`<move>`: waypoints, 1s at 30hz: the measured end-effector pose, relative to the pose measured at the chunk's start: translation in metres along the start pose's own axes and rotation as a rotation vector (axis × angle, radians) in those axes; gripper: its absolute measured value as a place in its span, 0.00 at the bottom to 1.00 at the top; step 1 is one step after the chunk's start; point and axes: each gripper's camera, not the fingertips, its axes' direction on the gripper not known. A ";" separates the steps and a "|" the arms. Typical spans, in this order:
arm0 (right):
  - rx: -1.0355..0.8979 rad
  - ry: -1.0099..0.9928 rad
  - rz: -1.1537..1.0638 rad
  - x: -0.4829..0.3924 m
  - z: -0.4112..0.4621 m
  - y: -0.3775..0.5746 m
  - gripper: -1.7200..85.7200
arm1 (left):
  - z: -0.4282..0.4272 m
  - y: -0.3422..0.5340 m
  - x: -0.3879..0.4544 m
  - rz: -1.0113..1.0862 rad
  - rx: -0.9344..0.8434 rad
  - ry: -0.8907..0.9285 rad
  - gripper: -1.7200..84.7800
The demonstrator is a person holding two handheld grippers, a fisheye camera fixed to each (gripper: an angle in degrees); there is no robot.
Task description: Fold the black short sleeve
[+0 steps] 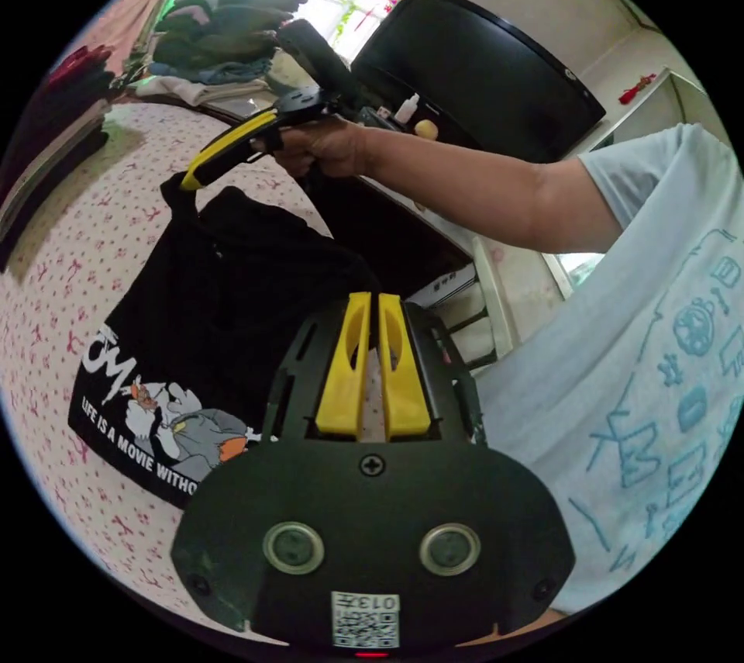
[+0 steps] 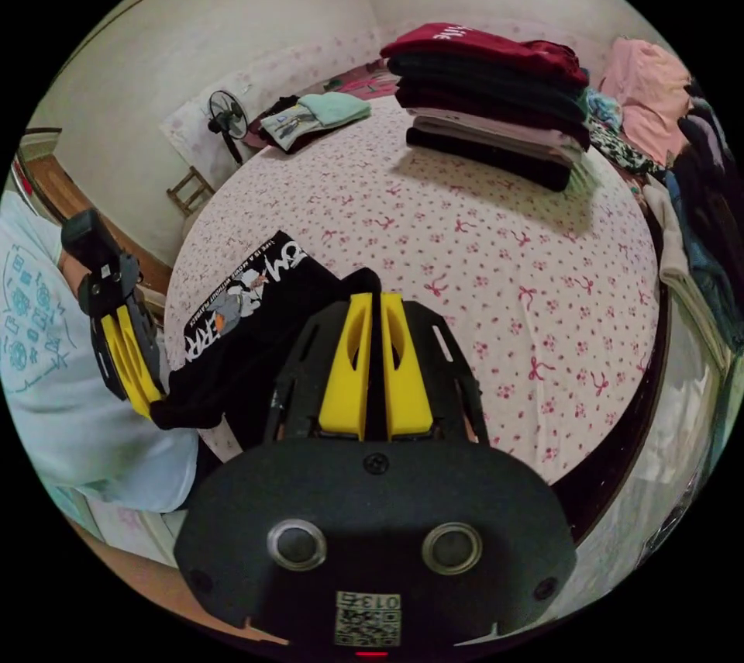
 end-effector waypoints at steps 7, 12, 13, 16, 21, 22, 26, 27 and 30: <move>0.012 -0.065 -0.002 0.039 -0.028 0.027 0.03 | 0.075 -0.033 -0.001 -0.035 -0.050 -0.037 0.03; 0.000 -0.077 -0.018 0.054 -0.049 0.037 0.03 | 0.126 -0.049 0.000 -0.088 -0.049 -0.091 0.03; -0.006 -0.076 -0.014 0.058 -0.053 0.039 0.04 | 0.133 -0.051 0.001 -0.085 -0.053 -0.098 0.03; -0.008 -0.075 -0.002 0.064 -0.067 0.045 0.04 | 0.162 -0.060 0.005 -0.075 -0.070 -0.131 0.03; -0.055 0.001 0.094 0.072 -0.085 0.061 0.06 | 0.220 -0.069 -0.002 -0.067 -0.157 -0.173 0.07; -0.020 0.037 0.135 0.073 -0.099 0.068 0.07 | 0.224 -0.069 -0.003 -0.070 -0.159 -0.170 0.08; 0.092 0.035 0.244 0.064 -0.148 0.099 0.09 | 0.221 -0.071 0.010 -0.066 -0.103 -0.126 0.14; 0.113 0.025 0.249 0.054 -0.161 0.112 0.09 | 0.214 -0.069 0.019 -0.043 -0.076 -0.119 0.15; 0.089 -0.026 0.293 0.028 -0.177 0.147 0.10 | 0.197 -0.053 0.038 -0.025 -0.036 -0.145 0.15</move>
